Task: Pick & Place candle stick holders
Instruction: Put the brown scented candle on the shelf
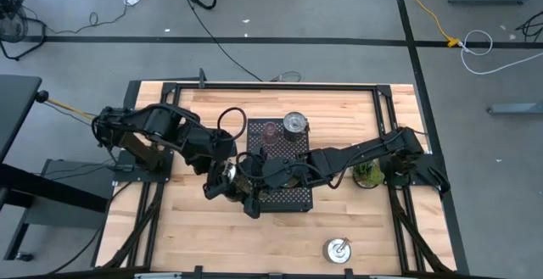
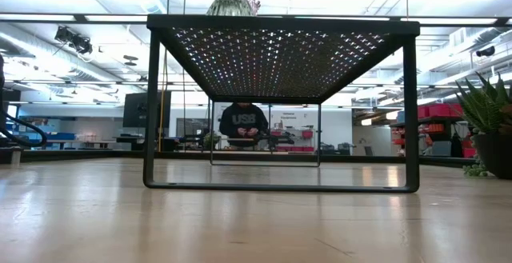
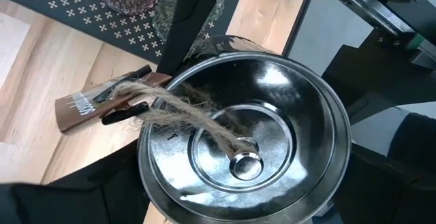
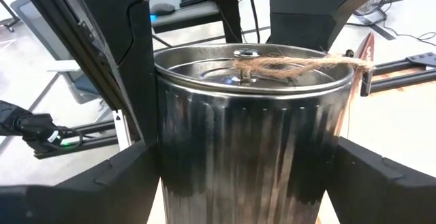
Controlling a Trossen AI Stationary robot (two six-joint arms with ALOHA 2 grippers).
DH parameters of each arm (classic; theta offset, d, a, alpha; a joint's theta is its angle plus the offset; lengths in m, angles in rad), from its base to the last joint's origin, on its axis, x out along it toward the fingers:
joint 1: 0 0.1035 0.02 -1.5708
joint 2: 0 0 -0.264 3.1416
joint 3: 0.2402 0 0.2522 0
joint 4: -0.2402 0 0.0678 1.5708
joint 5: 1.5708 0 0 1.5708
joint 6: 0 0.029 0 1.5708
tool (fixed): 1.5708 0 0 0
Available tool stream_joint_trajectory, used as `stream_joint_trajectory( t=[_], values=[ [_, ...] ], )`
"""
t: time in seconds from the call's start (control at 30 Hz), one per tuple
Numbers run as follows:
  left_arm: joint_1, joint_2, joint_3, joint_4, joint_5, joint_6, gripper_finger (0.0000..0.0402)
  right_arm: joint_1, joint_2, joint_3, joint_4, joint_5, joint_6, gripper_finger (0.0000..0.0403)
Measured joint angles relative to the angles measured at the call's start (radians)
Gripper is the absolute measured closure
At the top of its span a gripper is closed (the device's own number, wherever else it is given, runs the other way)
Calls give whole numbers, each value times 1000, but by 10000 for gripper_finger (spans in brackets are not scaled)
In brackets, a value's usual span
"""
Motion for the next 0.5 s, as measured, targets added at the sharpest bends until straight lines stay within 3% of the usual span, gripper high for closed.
stream_joint_trajectory(
  t=[0.5],
  values=[
    [1,0,3,-5,-4,7,28,-3,-30,-2,-49,-21,-51,72]
  ],
)
